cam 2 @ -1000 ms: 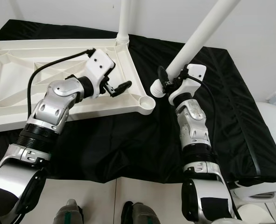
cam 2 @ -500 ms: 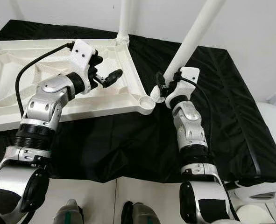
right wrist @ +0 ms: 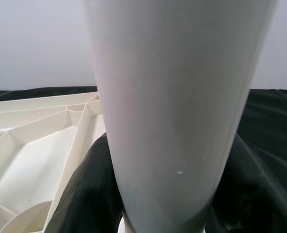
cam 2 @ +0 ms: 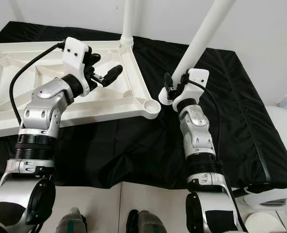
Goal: Building children table
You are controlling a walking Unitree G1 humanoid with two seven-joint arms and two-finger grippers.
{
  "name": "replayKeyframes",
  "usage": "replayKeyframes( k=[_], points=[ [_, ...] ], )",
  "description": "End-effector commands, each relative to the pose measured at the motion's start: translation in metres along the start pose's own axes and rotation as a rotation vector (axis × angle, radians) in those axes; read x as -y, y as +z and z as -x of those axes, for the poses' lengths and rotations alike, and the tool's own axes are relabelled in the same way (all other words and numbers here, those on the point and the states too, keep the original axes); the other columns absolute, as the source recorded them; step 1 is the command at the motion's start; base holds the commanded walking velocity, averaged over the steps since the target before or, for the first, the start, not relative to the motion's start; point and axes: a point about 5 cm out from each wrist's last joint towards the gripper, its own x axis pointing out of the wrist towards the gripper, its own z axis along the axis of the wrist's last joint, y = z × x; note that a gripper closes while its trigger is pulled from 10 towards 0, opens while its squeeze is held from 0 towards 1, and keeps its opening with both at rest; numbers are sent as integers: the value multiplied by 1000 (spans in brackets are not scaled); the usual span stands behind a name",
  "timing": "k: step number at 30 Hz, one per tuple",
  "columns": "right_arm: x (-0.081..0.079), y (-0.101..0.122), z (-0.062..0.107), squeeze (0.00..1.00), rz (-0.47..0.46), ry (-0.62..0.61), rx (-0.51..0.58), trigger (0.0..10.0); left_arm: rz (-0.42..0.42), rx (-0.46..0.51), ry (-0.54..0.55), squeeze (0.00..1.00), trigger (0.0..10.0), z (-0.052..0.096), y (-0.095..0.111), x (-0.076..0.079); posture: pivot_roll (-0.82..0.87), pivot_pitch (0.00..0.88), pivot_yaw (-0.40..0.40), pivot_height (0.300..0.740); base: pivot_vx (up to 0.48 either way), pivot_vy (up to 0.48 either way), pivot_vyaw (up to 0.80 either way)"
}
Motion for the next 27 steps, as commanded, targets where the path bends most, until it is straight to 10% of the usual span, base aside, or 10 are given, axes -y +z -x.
replayKeyframes(
  k=[1,27],
  points=[
    [-1,0,3,0,11,-4,10,10000,-21,7,281,0,10000,6,-1,-14,75,0,-82,740,0,0,0],
    [-10,-1,4,0,0,1,-2,10000,-63,136,238,0,10000,24,-3,5,51,0,-116,740,0,0,0]
  ],
)
